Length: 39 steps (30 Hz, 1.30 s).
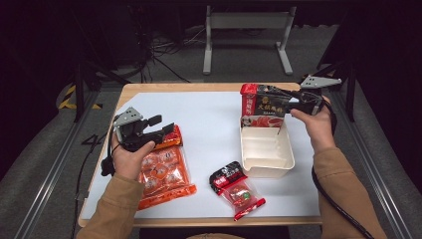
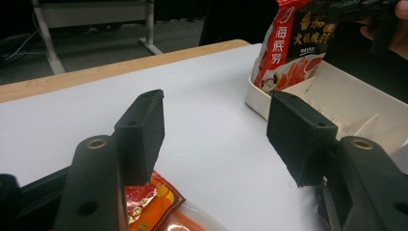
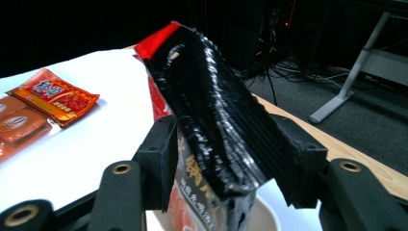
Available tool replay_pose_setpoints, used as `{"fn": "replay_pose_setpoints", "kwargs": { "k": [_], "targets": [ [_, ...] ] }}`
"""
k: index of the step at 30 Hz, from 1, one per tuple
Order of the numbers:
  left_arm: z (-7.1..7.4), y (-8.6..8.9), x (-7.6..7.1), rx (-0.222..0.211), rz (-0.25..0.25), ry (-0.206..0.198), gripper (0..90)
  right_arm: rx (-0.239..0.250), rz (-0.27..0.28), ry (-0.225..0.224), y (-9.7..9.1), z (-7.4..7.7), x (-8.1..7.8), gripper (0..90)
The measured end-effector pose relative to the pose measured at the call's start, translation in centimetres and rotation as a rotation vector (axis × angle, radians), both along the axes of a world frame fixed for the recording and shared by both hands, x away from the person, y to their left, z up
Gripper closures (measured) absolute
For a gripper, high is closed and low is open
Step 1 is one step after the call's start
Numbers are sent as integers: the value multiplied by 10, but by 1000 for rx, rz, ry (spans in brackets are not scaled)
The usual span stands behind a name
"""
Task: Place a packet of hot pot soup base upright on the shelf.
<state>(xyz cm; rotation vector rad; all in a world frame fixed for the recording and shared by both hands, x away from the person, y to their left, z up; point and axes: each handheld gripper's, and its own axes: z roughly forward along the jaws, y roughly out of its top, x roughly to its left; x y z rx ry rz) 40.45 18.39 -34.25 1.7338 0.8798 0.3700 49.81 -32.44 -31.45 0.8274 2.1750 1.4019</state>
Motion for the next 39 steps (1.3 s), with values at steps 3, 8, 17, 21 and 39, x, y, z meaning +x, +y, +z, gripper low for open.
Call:
{"fn": "replay_pose_setpoints", "kwargs": {
  "k": [3, 8, 17, 21, 39],
  "targets": [
    [0, 5, -2, 7, 5, -5, 377, 20, -9, 7, -3, 5, -8, 418],
    [1, 13, -4, 11, 17, -9, 359, 29, -38, -9, -9, 10, -19, 386],
    [-3, 31, -6, 15, 15, -14, 357, 58, -71, -38, -26, 14, -44, 358],
    [-2, 36, -7, 38, 33, -25, 351, 42, -78, -35, -29, 13, -55, 355],
    [-2, 51, -5, 84, 51, 0, 341, 8, -77, -27, -26, 4, -98, 328]
  ]
}}
